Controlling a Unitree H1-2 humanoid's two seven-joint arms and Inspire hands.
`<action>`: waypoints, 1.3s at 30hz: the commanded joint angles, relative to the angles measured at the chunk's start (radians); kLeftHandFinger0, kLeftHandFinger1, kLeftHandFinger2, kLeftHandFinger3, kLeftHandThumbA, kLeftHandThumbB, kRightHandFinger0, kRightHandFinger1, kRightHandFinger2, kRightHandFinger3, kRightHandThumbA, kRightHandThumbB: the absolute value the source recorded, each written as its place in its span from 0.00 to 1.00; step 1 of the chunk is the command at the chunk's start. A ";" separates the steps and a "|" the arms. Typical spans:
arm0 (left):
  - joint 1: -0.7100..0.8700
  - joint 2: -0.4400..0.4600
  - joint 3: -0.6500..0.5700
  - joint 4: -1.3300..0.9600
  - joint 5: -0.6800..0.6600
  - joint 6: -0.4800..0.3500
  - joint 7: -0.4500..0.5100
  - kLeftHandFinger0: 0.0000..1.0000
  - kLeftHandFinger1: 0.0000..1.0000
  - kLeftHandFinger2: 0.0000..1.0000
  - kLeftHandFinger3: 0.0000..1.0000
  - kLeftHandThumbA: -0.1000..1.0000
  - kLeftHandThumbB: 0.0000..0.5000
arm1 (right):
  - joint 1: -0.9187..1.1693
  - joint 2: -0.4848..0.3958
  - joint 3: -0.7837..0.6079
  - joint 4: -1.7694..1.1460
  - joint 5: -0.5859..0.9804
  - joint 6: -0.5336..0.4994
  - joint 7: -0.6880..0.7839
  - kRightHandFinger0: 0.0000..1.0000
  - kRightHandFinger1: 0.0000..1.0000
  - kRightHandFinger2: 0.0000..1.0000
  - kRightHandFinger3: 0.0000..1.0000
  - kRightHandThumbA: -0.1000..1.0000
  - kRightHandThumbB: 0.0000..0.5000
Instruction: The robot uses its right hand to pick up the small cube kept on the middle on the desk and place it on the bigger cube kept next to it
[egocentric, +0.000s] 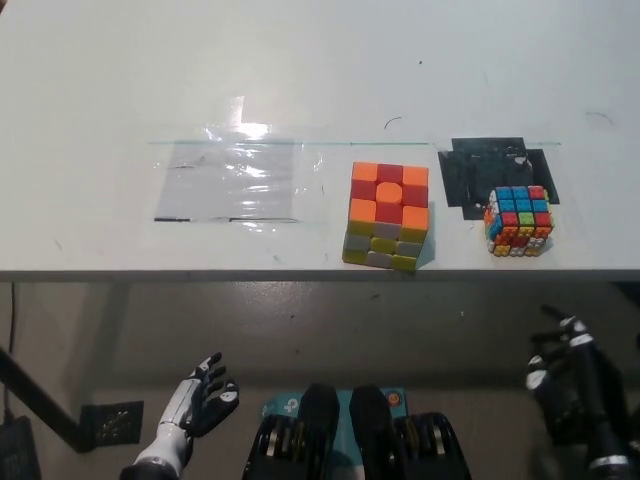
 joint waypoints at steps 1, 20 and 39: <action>-0.024 0.016 -0.005 -0.022 0.017 -0.033 0.017 1.00 1.00 1.00 1.00 0.38 0.60 | 0.012 -0.028 -0.051 -0.179 0.045 0.094 0.087 0.39 0.42 0.55 0.82 0.21 0.17; -0.014 0.016 0.003 -0.021 0.018 -0.032 0.024 1.00 1.00 1.00 1.00 0.36 0.61 | -0.175 -0.135 -0.033 -0.527 -0.011 0.227 0.304 0.31 0.34 0.46 0.76 0.22 0.24; -0.006 0.017 0.000 -0.034 0.024 -0.024 0.021 1.00 1.00 1.00 1.00 0.36 0.60 | -0.395 -0.338 0.191 -0.288 -0.099 0.277 0.577 1.00 1.00 1.00 1.00 0.93 1.00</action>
